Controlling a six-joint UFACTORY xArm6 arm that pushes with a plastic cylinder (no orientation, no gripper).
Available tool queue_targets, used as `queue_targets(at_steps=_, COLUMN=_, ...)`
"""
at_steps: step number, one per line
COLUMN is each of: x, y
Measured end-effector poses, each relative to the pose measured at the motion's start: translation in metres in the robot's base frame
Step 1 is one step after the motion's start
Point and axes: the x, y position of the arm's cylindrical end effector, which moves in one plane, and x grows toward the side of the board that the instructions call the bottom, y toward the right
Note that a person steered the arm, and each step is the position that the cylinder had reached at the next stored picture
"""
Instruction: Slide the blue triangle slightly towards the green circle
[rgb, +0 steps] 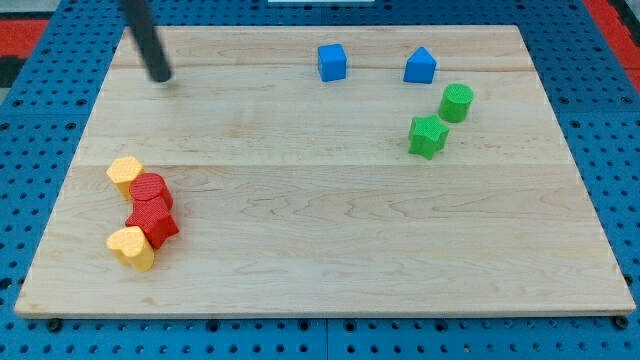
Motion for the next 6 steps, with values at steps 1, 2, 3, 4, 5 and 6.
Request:
queue_targets(at_steps=1, x=-0.028, y=0.091)
queue_targets(at_steps=2, x=-0.033, y=0.167)
queue_targets(at_steps=3, x=-0.033, y=0.229)
queue_targets(at_steps=4, x=-0.033, y=0.284)
queue_targets(at_steps=5, x=-0.02, y=0.31)
queue_targets(at_steps=6, x=0.007, y=0.343)
